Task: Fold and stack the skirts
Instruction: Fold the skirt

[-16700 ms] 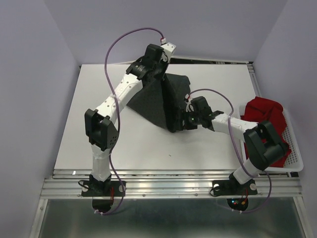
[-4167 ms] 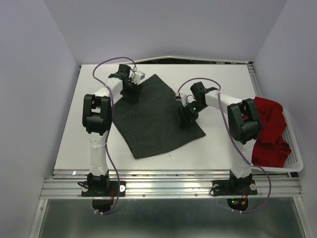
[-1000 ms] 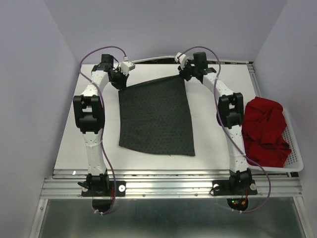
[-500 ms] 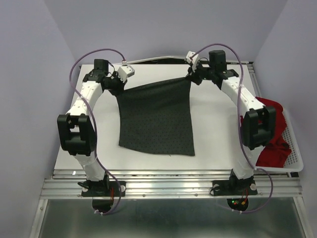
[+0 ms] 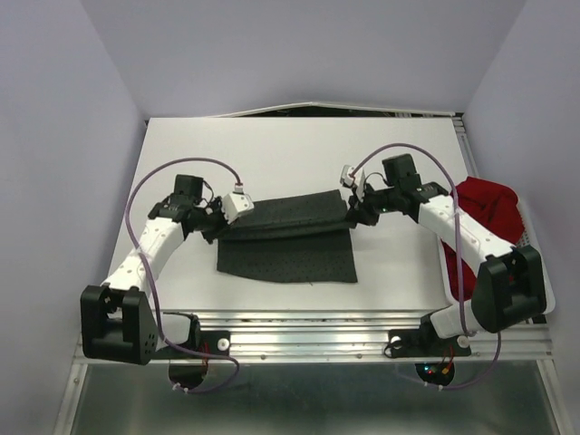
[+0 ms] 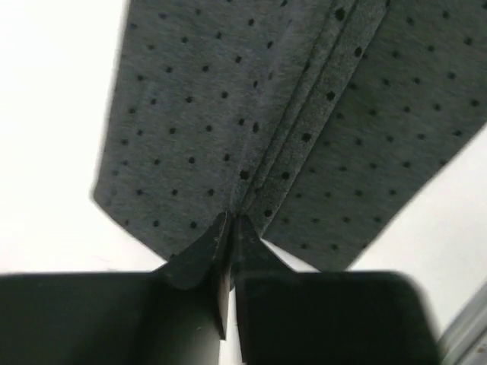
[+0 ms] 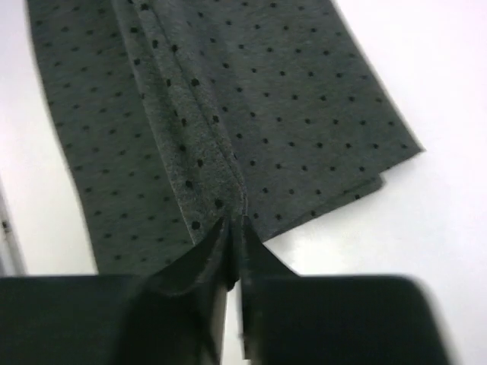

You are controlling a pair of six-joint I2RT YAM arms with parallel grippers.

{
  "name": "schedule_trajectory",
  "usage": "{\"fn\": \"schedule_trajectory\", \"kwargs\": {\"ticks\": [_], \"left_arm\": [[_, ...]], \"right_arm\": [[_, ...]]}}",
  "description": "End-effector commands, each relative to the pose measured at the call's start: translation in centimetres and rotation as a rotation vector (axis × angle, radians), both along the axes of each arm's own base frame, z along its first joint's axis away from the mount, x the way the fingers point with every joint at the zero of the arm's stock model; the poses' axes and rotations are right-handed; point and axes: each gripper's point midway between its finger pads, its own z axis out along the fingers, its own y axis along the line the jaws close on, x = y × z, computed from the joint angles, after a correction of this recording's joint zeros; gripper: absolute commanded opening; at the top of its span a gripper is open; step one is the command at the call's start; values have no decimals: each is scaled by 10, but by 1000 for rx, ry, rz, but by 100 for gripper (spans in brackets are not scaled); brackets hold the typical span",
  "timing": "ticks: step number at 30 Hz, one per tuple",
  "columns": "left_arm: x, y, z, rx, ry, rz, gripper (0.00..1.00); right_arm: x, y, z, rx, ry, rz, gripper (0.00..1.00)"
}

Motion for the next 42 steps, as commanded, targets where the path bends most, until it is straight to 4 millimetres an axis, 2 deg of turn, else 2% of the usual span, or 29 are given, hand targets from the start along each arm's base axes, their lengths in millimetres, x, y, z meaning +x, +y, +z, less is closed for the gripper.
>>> {"fn": "schedule_trajectory", "kwargs": {"ticks": [1, 2, 4, 5, 7, 9, 11, 12, 16, 18, 20, 21, 23, 24, 27, 28, 30, 32, 33, 35, 38, 39, 42], "left_arm": [[-36, 5, -37, 136, 44, -58, 33], [-42, 1, -39, 146, 46, -78, 52], [-49, -2, -37, 124, 55, -88, 66], [-49, -3, -29, 116, 31, -90, 71], [-51, -4, -22, 106, 17, -92, 72], [-45, -6, -13, 96, -11, -86, 72], [-41, -9, -14, 76, 14, -52, 71], [-37, -10, -12, 65, 19, -37, 70], [-29, -15, -24, 43, 85, 16, 69], [-27, -13, -33, 58, 104, 27, 68], [-20, -12, -39, 73, 100, 48, 67], [-18, -13, -46, 78, 127, 53, 65], [-14, -10, -54, 92, 153, 86, 63], [-14, -10, -65, 101, 194, 96, 59], [0, -9, -78, 126, 236, 144, 54], [4, -7, -81, 132, 247, 169, 53], [12, -7, -89, 143, 263, 186, 52], [31, -10, -82, 130, 225, 193, 52], [40, -11, -76, 127, 213, 197, 51], [45, -15, -61, 99, 195, 161, 52], [37, -19, -38, 74, 171, 86, 56], [36, -19, -26, 77, 129, 47, 58], [24, -17, -15, 92, 117, -11, 61]], "right_arm": [[-48, 2, -26, -54, 81, 68, 32], [-53, 3, -28, -60, 94, 73, 46], [-55, 1, -22, -63, 91, 70, 54], [-53, -1, -19, -73, 72, 67, 58], [-52, -2, -11, -76, 43, 67, 66], [-50, -2, -6, -76, 40, 65, 66], [-49, 3, -10, -86, 74, 66, 65], [-56, 11, -13, -94, 97, 84, 65], [-70, 30, -42, -156, 154, 102, 66], [-68, 30, -60, -200, 170, 61, 66], [-60, 31, -74, -213, 178, 24, 64], [-54, 30, -88, -243, 202, -3, 63], [-43, 32, -98, -265, 211, -30, 61], [-37, 30, -102, -281, 216, -63, 61], [-19, 34, -121, -321, 224, -94, 58], [-17, 34, -132, -343, 243, -95, 58], [0, 36, -130, -343, 225, -112, 57], [8, 41, -128, -340, 213, -109, 57], [15, 42, -119, -328, 195, -101, 56], [17, 45, -102, -313, 164, -74, 56], [6, 43, -84, -309, 135, 9, 55], [1, 46, -71, -283, 111, 52, 54], [-14, 42, -66, -287, 113, 122, 53]]}}
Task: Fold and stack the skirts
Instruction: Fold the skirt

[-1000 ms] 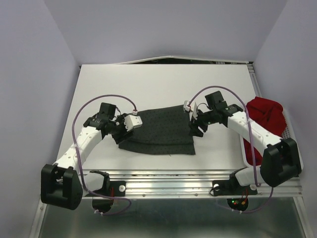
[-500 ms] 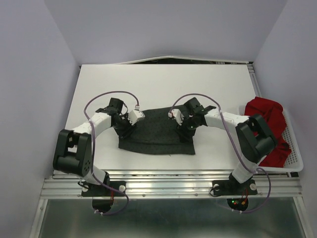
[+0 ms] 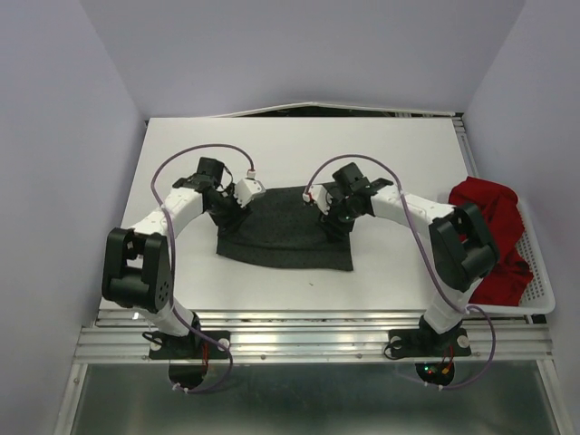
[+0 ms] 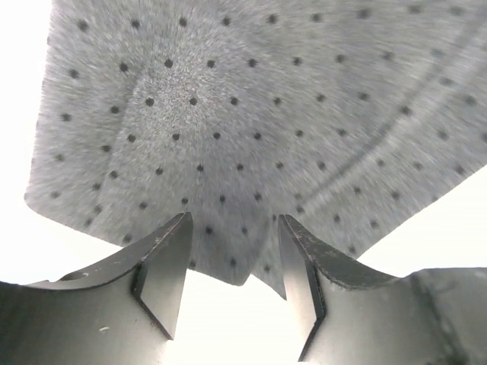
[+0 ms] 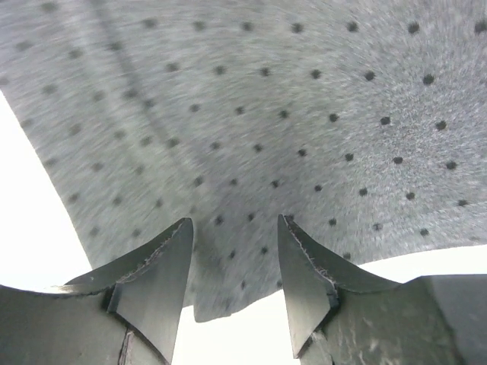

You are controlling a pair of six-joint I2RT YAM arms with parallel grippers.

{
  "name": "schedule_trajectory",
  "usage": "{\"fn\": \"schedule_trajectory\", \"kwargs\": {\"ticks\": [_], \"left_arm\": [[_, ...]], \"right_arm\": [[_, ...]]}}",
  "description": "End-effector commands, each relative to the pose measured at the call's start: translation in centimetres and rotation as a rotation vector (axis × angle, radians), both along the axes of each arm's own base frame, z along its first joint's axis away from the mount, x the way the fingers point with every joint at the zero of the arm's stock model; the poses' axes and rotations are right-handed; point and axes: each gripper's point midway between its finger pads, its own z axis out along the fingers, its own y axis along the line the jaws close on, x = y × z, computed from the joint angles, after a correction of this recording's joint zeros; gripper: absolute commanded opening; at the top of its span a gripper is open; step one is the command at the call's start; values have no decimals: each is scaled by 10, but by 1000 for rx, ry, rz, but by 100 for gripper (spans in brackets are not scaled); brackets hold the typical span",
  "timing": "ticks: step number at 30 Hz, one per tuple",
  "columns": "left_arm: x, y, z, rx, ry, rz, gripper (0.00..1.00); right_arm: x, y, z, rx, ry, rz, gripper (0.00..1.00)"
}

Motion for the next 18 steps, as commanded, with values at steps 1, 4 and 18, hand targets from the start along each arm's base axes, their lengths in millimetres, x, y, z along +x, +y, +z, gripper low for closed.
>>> {"fn": "schedule_trajectory", "kwargs": {"ticks": [1, 4, 18], "left_arm": [[-11, -5, 41, -26, -73, -123, 61], [-16, -3, 39, -12, -66, -163, 62], [-12, 3, 14, 56, -32, -240, 62]], "right_arm": [[-9, 2, 36, 51, -55, 128, 53], [-11, 1, 31, 34, -40, 156, 52], [-22, -16, -9, -71, -2, 194, 31]]}}
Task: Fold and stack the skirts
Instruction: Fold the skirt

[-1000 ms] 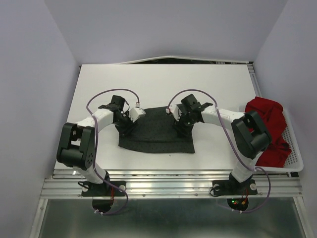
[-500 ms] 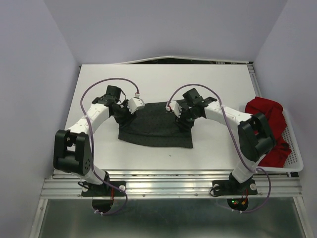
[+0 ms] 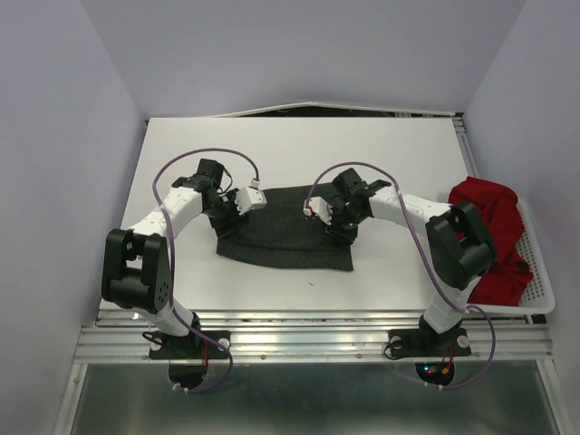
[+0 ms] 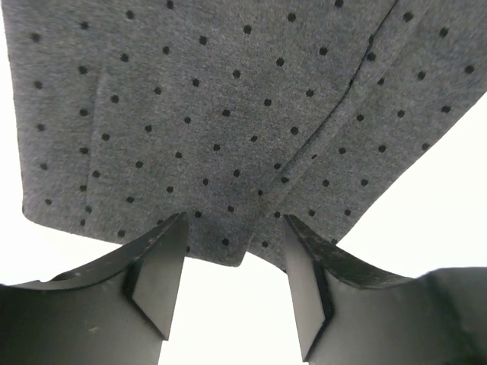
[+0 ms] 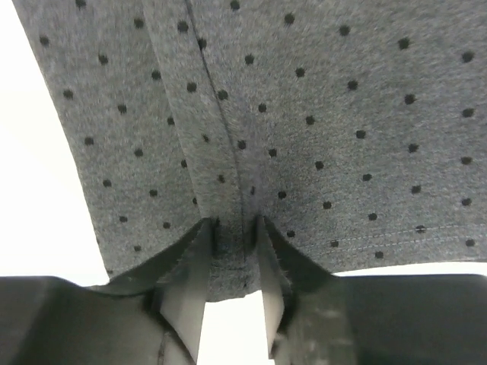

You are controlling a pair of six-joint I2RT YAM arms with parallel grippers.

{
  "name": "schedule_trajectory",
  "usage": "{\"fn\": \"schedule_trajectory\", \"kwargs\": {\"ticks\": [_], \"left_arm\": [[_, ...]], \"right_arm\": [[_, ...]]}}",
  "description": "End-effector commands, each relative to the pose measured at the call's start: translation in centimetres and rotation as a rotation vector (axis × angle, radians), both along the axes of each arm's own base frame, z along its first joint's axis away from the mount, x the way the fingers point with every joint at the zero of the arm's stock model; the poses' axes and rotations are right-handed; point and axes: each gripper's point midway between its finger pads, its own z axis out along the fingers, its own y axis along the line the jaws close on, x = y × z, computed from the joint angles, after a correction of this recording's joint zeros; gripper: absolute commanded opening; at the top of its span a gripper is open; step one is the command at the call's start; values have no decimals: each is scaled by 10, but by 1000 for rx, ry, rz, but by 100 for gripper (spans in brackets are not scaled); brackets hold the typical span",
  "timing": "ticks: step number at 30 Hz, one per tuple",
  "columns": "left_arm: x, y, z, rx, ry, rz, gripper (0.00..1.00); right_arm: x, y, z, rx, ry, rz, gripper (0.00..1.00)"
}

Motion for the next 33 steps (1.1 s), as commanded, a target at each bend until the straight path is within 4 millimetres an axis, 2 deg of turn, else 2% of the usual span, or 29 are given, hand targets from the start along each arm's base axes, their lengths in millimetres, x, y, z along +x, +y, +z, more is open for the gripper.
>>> {"fn": "schedule_trajectory", "kwargs": {"ticks": [1, 5, 8, 10, 11, 12, 16, 17, 18, 21, 26, 28, 31, 33], "left_arm": [[2, 0, 0, 19, -6, -59, 61], [-7, 12, -17, 83, 26, -80, 60], [-10, 18, -28, 118, 33, -84, 58], [-11, 19, -32, 125, 37, -89, 54], [-12, 21, -33, 133, 41, -92, 50], [-12, 22, -34, 138, 42, -92, 39], [-9, 25, -34, 153, 30, -87, 20], [-8, 24, -32, 150, 25, -87, 15], [-6, 23, -30, 145, 19, -85, 15], [-3, 19, -20, 124, 1, -78, 0], [-2, 17, 2, 102, -29, -80, 0], [-5, 16, 13, 95, -40, -86, 0], [-13, 17, 23, 89, -50, -95, 0], [-20, 17, 27, 80, -41, -99, 0]], "right_arm": [[2, -1, 0, -5, -27, 11, 28], [7, 0, 8, 2, -54, -1, 11], [10, 0, 10, -1, -64, -10, 3], [11, 0, 10, -5, -69, -17, 1], [11, -1, 11, -6, -71, -19, 1], [12, -1, 11, -7, -70, -28, 1], [16, 1, 19, 5, -86, -55, 1], [18, 2, 23, 10, -92, -63, 1], [19, 2, 26, 12, -101, -64, 1], [25, 3, 40, 24, -132, -83, 1], [28, 5, 72, 52, -175, -88, 1], [21, 3, 81, 57, -163, -86, 1], [9, -3, 86, 60, -157, -87, 1], [-2, -9, 78, 49, -132, -86, 1]]}}
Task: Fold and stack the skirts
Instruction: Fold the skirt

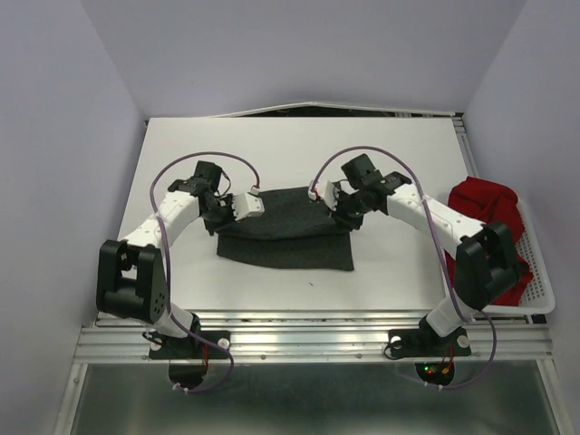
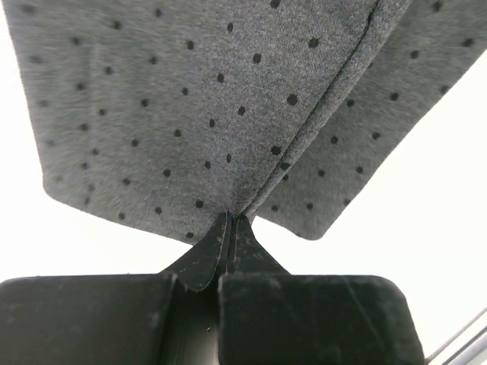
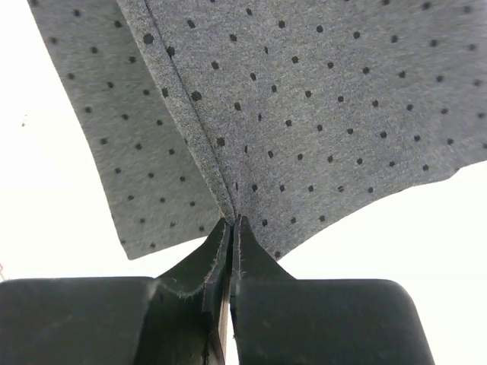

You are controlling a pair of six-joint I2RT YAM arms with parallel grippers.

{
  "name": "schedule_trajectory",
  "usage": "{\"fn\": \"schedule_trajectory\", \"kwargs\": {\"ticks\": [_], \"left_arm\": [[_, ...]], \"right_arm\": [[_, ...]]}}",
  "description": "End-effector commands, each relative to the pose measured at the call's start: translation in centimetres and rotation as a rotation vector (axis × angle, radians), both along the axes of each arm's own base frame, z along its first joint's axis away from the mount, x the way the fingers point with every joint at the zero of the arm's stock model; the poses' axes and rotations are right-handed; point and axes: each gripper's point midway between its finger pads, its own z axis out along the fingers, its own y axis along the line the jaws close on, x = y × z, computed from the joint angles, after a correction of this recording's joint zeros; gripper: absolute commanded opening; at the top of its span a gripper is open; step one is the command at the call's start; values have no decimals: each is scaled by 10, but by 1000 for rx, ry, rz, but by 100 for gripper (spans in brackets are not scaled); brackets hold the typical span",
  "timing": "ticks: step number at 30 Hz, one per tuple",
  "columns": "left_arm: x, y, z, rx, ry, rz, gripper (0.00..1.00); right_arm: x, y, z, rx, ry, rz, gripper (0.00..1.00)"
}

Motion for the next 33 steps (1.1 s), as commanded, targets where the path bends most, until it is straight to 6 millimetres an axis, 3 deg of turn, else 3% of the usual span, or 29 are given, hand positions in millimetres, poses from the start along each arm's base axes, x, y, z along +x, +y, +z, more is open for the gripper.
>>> {"fn": "schedule_trajectory", "kwargs": {"ticks": [1, 8, 16, 21, 27, 31, 33], "left_arm": [[-15, -3, 24, -27, -2, -30, 0], [-43, -1, 10, -28, 72, -53, 0], [-72, 11, -37, 35, 191, -59, 0], [-73, 18, -57, 74, 204, -22, 0], [-60, 13, -53, 53, 194, 32, 0], [-40, 5, -50, 23, 187, 106, 0], [-34, 0, -51, 0, 202, 131, 0]], "right_arm": [[-20, -7, 12, 13, 14, 0, 1], [-46, -19, -23, -29, 79, 13, 1], [-74, -22, -59, -53, 152, 31, 1], [-79, -18, -78, -54, 195, 11, 1], [-62, -20, -88, -102, 170, -32, 1], [-37, -20, -91, -137, 137, -77, 1], [-15, -20, -84, -126, 108, -110, 1]]}}
